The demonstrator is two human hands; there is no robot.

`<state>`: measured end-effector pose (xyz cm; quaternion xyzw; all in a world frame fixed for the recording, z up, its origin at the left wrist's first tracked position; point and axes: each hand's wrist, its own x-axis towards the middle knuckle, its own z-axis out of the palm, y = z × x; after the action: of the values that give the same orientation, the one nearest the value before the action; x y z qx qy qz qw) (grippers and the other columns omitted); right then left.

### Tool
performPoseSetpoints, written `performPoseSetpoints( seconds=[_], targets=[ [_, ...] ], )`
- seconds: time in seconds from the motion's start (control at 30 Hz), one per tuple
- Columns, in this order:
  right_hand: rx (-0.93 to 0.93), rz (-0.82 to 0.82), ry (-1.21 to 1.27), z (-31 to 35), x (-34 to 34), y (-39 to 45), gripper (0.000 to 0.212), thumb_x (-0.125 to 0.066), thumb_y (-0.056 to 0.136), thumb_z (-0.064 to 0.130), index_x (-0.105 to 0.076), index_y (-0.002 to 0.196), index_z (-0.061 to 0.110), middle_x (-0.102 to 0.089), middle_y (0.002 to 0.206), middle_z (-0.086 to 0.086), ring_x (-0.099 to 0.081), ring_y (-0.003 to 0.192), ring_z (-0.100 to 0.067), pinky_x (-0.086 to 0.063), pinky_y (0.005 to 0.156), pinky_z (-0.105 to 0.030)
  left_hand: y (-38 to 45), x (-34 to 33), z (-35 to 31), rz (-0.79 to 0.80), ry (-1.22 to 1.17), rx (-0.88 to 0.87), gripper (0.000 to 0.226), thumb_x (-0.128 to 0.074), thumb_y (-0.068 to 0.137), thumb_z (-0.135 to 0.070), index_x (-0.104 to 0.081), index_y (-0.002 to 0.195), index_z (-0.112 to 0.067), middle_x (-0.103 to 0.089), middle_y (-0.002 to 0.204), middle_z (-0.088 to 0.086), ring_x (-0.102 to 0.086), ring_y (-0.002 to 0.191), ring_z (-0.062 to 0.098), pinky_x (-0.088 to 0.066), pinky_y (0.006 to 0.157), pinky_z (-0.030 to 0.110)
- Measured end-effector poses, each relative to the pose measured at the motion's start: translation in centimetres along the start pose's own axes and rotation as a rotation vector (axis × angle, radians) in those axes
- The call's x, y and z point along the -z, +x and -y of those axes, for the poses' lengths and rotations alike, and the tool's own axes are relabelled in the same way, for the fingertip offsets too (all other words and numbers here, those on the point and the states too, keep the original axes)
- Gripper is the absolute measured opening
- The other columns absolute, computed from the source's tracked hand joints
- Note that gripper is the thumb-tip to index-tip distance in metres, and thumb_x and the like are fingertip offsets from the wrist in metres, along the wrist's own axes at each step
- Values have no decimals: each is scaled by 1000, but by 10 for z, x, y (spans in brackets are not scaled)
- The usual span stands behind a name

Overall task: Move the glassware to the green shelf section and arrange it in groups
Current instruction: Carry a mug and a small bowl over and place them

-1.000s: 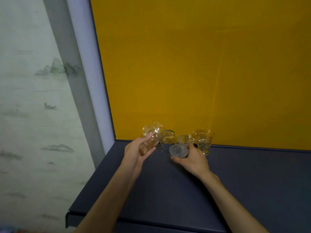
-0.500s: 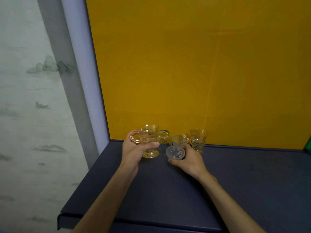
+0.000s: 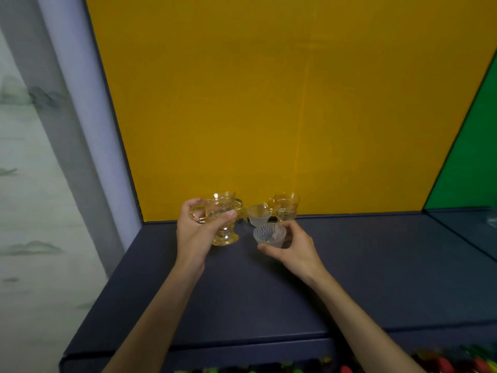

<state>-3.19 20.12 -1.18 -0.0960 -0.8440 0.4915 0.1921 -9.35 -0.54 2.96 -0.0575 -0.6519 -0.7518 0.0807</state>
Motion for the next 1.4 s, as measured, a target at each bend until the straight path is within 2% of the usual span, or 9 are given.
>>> performPoseSetpoints(
  seconds=[0.13, 0.3, 0.43, 0.53, 0.73, 0.97, 1.2, 1.3, 1.4],
  targets=[
    [-14, -69, 31, -2, 14, -19, 62, -94, 57, 43, -60, 107, 28, -72, 101, 12, -67, 93, 0, -57, 86, -32, -3, -4, 4, 53, 87, -37, 83, -102, 44, -33, -58, 115, -38, -71, 116, -4, -68, 108, 11, -59, 86, 36],
    [-22, -137, 16, -1, 40, -45, 58, -93, 61, 39, -60, 107, 27, -72, 103, 12, -66, 95, 0, -56, 84, -26, -21, -29, 11, 180, 111, -53, 81, -104, 46, -27, -65, 116, -33, -72, 110, -11, -66, 102, -2, -58, 85, 30],
    [-36, -217, 6, -3, 72, -66, 58, -93, 61, 40, -59, 107, 27, -72, 102, 12, -65, 95, 2, -55, 82, -24, -33, -65, 14, 285, 96, -14, 85, -103, 36, -46, -71, 113, -31, -78, 108, -3, -72, 105, 12, -62, 87, 41],
    [-50, -275, -11, -12, 105, -85, 58, -92, 62, 41, -58, 108, 28, -71, 103, 12, -65, 96, 1, -55, 84, -26, -50, -98, 12, 362, 70, 9, 84, -102, 35, -48, -73, 112, -27, -80, 103, 0, -75, 101, 18, -62, 88, 44],
    [-89, -421, -85, -36, 184, -129, 58, -90, 63, 47, -58, 108, 30, -68, 105, 16, -63, 96, 5, -53, 82, -22, -106, -170, 12, 485, 54, -5, 76, -99, 36, -47, -71, 105, -32, -77, 106, -3, -73, 103, 18, -61, 87, 39],
    [-120, -532, -139, -76, 294, -190, 54, -89, 64, 45, -57, 106, 32, -67, 102, 19, -60, 94, 9, -47, 75, -14, -199, -275, 13, 549, 78, 6, 77, -97, 32, -49, -68, 101, -31, -77, 98, -7, -73, 96, 14, -61, 83, 37],
    [-124, -560, -135, -126, 419, -244, 52, -91, 64, 40, -58, 103, 32, -68, 97, 16, -62, 90, 8, -53, 70, -20, -299, -392, 3, 545, 87, -51, 64, -102, 47, -32, -65, 100, -28, -78, 92, -6, -75, 83, 6, -61, 76, 31],
    [-133, -571, -133, -148, 470, -254, 53, -92, 63, 40, -59, 103, 32, -70, 98, 16, -63, 88, 8, -48, 69, -15, -333, -434, 0, 550, 98, -77, 63, -102, 49, -34, -66, 101, -31, -77, 93, -10, -73, 85, 3, -59, 75, 25],
    [-138, -586, -116, -167, 511, -260, 52, -92, 61, 41, -59, 102, 34, -71, 98, 14, -65, 88, 4, -51, 72, -20, -356, -469, -1, 540, 101, -78, 63, -101, 50, -35, -66, 101, -31, -77, 93, -12, -72, 83, -3, -57, 75, 21]
  ],
)
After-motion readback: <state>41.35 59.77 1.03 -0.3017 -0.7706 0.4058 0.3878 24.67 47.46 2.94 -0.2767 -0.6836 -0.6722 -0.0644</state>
